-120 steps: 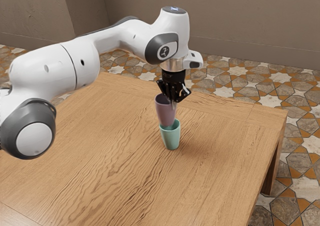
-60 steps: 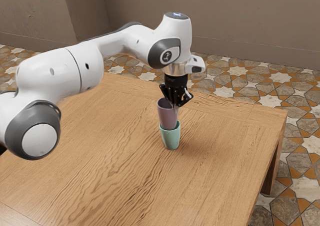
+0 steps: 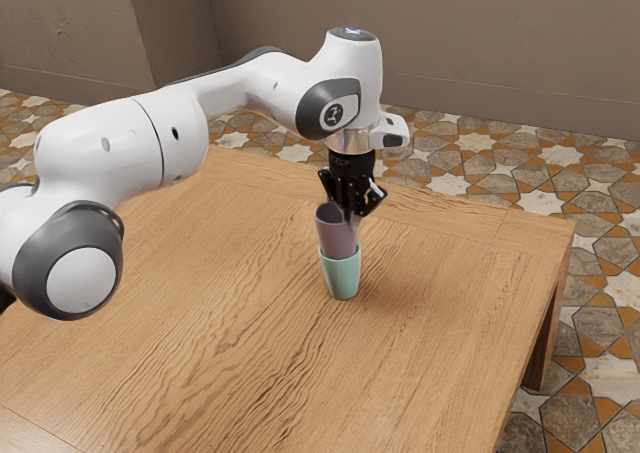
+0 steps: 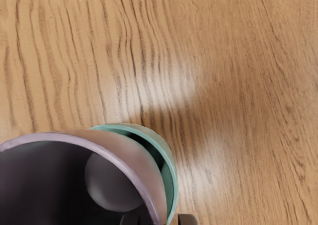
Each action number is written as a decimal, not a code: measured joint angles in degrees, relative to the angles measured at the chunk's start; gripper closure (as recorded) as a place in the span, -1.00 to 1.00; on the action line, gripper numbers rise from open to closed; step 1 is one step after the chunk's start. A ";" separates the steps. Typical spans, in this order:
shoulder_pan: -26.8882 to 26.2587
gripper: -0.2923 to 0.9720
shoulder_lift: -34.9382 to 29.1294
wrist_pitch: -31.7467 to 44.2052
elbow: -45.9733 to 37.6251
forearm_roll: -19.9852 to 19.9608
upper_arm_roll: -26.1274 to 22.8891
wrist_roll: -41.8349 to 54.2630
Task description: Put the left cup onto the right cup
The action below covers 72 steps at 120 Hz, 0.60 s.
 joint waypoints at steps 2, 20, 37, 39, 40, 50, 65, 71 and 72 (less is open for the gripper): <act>0.00 0.49 0.00 -0.01 0.00 -0.01 0.00 0.00; -0.01 0.32 -0.05 -0.09 0.00 -0.05 -0.21 -0.03; 0.00 0.16 -0.17 -0.18 0.00 -0.06 -0.27 -0.12; 0.00 0.15 -0.22 -0.19 0.00 -0.06 -0.27 -0.14; 0.00 0.14 -0.24 -0.19 0.00 -0.06 -0.27 -0.14; -0.09 0.08 -0.74 -0.25 -0.05 -0.06 -0.27 -0.21; -0.51 -0.01 -2.60 -0.31 -0.53 -0.04 -0.23 -0.32; -0.66 -0.05 -3.60 -0.33 -0.94 -0.07 -0.16 -0.39; -0.68 -0.06 -3.74 -0.33 -1.01 -0.07 -0.15 -0.40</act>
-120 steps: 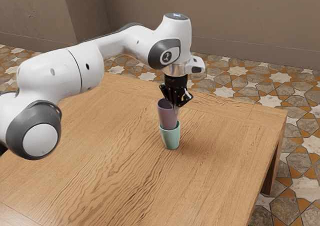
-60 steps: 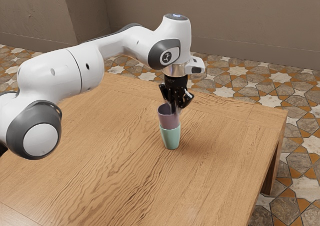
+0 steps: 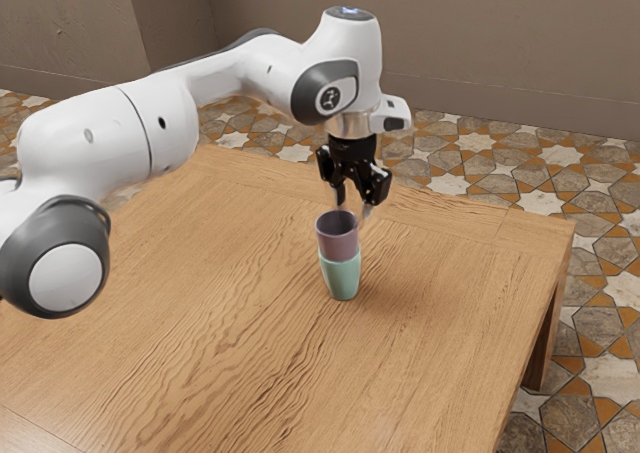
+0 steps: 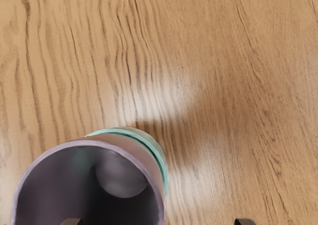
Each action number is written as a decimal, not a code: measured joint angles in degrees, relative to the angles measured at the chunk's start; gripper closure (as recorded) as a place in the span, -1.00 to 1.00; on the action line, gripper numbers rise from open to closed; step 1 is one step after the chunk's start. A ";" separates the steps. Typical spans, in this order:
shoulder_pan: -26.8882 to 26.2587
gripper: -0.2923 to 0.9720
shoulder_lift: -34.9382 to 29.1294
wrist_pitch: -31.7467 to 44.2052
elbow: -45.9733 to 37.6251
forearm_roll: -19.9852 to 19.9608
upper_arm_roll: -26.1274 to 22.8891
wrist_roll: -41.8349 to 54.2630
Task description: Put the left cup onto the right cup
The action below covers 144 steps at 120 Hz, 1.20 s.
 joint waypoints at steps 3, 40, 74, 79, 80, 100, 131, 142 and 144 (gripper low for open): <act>-0.11 -0.08 -0.59 -0.01 -0.39 -0.02 0.00 -0.04; -0.65 -0.42 -9.06 -0.02 -8.81 -0.71 0.21 -0.73; -0.47 -0.51 -17.86 -0.04 -18.11 -2.33 0.56 -1.04; -0.46 -0.51 -19.02 -0.04 -19.24 -2.49 0.57 -1.07; -0.46 -0.51 -19.21 -0.04 -19.42 -2.51 0.57 -1.08; -0.41 -0.53 -23.48 -0.06 -23.43 -2.98 0.76 -1.16; -1.31 -0.54 -28.16 -0.85 -27.08 -3.21 3.74 -1.17; -1.68 -0.54 -29.20 -1.60 -27.64 -3.29 4.79 -1.13; -1.82 -0.54 -29.44 -1.73 -27.82 -3.31 5.12 -1.13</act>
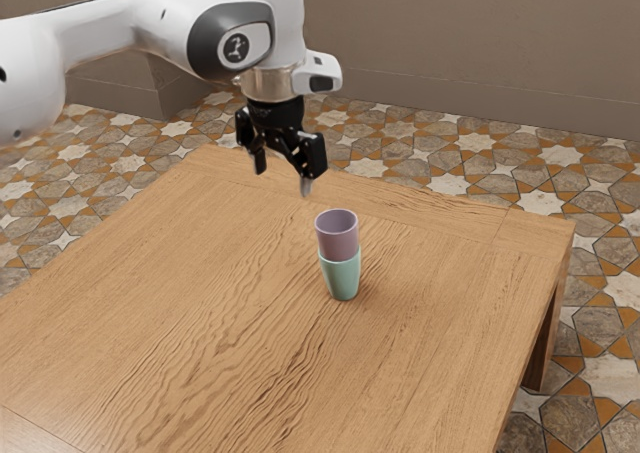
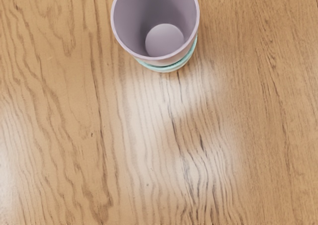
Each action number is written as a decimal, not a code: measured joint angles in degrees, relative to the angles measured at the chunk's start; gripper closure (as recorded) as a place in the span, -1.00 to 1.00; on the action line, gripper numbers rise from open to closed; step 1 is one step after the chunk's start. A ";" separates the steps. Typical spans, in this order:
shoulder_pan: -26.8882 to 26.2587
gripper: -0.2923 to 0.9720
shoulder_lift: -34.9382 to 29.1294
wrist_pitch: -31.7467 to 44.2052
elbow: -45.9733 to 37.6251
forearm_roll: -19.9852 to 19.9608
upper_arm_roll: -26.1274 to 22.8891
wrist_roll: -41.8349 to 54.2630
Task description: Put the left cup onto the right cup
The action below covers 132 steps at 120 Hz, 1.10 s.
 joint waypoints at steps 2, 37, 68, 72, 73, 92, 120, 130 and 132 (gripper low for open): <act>-0.21 -0.54 -0.25 -0.13 -0.20 -0.03 0.43 0.01; -2.67 -0.54 -3.49 -2.62 -2.16 -1.01 5.60 0.23; -2.67 -0.54 -5.19 -3.92 -3.62 -1.15 6.82 0.48; -2.76 -0.54 -5.22 -4.00 -3.68 -1.20 7.09 0.55; -2.90 -0.54 -5.22 -4.02 -3.69 -1.27 7.29 0.58; -2.87 -0.54 -5.28 -4.42 -3.73 -2.20 8.74 0.97; -2.27 -0.54 -5.72 -5.08 -3.64 -2.52 8.84 1.68; -2.32 -0.54 -5.81 -5.21 -3.61 -2.54 8.82 2.11; -2.33 -0.54 -5.80 -5.22 -3.61 -2.54 8.82 2.21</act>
